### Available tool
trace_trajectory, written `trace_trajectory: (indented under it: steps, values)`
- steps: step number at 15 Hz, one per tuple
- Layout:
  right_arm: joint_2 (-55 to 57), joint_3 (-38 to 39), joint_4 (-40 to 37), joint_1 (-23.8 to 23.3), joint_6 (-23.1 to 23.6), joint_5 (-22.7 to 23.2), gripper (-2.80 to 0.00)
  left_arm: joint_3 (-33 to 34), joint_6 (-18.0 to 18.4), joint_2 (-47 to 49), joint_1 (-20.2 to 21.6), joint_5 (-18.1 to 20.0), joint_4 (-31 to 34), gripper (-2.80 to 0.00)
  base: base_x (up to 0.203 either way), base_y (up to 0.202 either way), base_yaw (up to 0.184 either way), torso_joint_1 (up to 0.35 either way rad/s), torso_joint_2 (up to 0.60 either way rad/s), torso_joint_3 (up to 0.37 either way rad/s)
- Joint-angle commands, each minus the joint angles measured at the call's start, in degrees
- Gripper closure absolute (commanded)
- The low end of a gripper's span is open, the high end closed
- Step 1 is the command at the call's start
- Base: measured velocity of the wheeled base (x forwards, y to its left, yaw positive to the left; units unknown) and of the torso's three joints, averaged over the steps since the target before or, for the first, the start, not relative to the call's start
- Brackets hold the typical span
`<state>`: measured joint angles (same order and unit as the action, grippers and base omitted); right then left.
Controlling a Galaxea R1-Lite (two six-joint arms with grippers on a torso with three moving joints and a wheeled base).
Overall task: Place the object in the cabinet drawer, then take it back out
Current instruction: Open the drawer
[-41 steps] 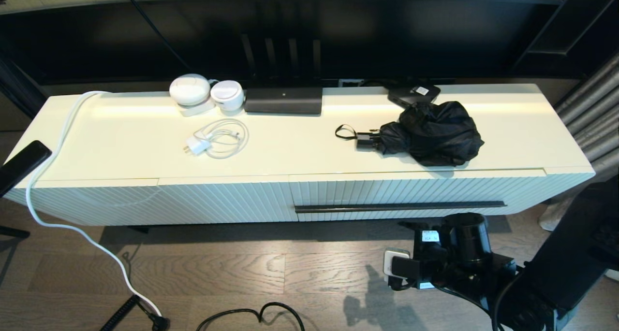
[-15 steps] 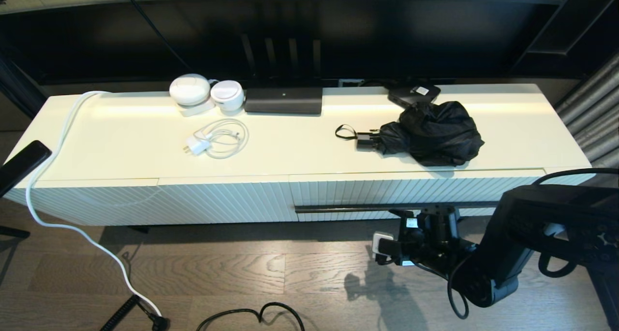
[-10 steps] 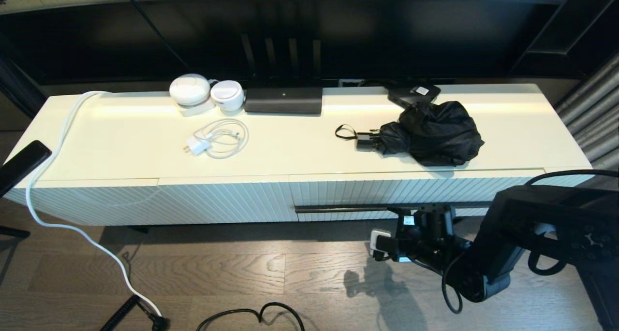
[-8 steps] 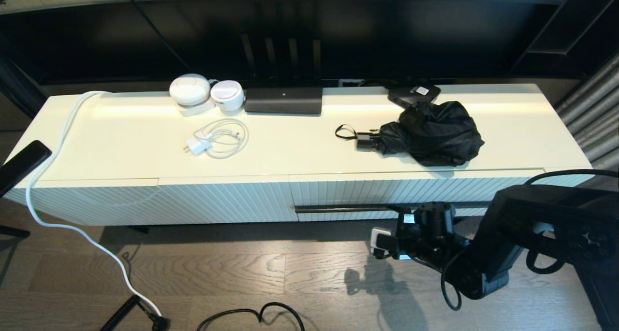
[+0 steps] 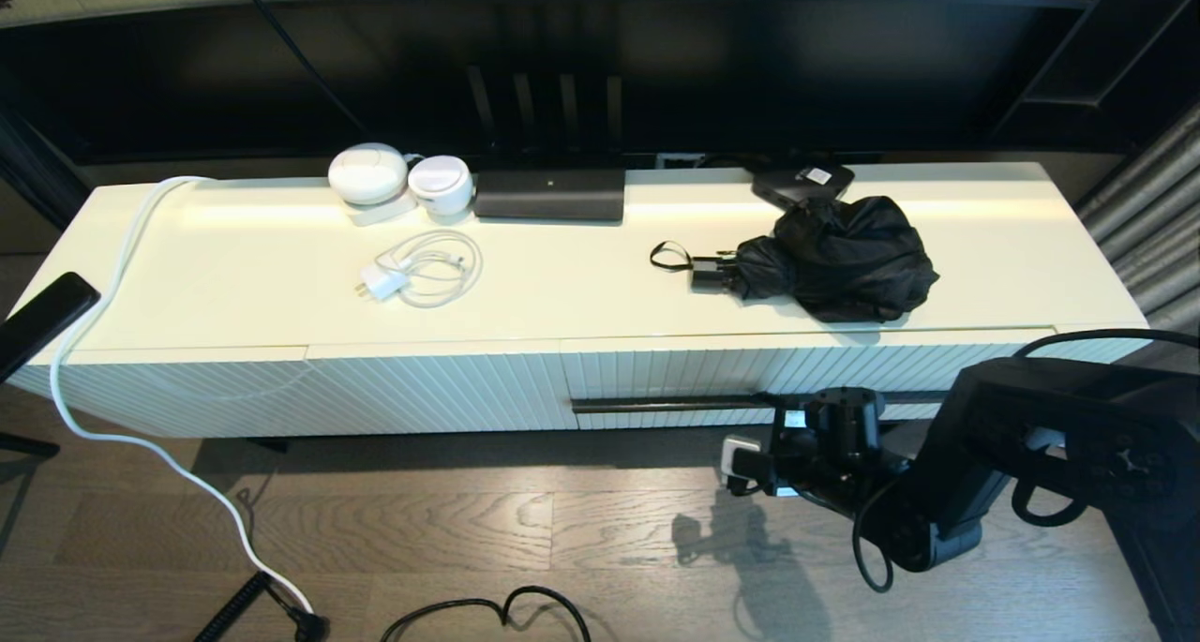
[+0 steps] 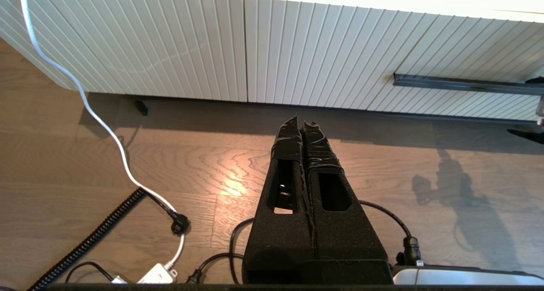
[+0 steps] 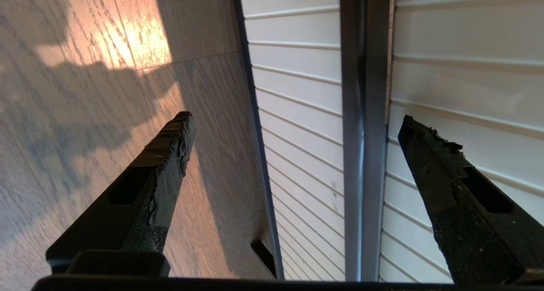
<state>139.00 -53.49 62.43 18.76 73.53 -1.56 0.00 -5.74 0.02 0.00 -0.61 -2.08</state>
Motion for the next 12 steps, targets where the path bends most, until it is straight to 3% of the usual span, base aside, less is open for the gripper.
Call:
trace_trajectory:
  steps: [1, 12]
  values:
    - [0.5, 0.0, 0.3, 0.0, 0.5, 0.0, -2.80, 0.0, -0.1, 0.0, 0.0, 0.0, 0.0, 0.00, 0.000, 0.000, 0.000, 0.000, 0.00, 0.000]
    - [1.8, -0.2, 0.5, 0.0, 0.6, -0.3, -2.80, 0.0, -0.1, 0.0, 0.0, 0.0, 0.0, 0.00, 0.000, 0.000, 0.000, 0.000, 0.00, 0.000]
